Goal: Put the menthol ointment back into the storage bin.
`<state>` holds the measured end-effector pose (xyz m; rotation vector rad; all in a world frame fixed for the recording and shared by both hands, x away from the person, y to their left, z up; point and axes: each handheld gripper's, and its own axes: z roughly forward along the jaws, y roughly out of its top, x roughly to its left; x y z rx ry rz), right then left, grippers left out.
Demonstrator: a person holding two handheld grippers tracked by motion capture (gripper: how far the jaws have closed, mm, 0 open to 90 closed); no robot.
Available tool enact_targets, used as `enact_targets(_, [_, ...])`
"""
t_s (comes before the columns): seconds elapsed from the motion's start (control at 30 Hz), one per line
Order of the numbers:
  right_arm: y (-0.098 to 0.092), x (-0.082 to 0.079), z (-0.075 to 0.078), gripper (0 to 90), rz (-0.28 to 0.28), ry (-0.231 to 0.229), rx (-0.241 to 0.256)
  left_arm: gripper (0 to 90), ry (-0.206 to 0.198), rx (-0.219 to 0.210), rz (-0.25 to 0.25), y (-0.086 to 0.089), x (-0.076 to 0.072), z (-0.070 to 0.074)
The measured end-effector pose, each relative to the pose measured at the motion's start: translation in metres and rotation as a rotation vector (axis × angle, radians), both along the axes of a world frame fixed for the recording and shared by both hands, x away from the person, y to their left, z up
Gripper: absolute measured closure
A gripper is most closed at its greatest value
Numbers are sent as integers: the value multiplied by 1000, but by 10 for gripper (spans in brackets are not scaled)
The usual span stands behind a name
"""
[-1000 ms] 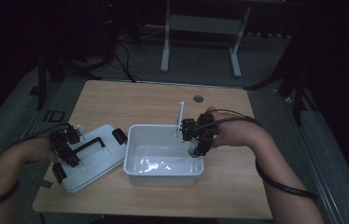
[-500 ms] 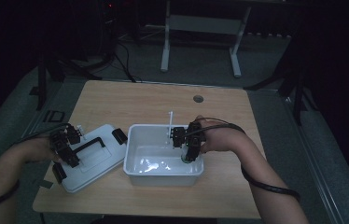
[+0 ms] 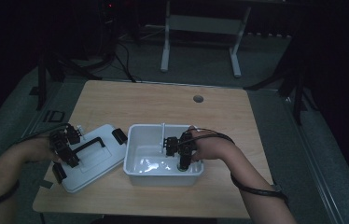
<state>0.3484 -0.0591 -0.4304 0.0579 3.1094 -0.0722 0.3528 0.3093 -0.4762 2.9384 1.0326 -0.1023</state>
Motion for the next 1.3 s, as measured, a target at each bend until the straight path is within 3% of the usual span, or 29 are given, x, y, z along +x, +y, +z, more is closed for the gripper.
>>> enact_targets(0.5, [15, 6, -35, 498, 11, -1, -53, 450, 2, -1, 1, 0, 0, -2])
enact_targets(0.97, [22, 5, -53, 498, 19, -4, -89, 450, 6, 3, -9, -1, 1, -3])
enact_targets(1.3, [21, 6, -52, 492, 1, 0, -79, 450, 5, -2, -7, -2, 1, -2])
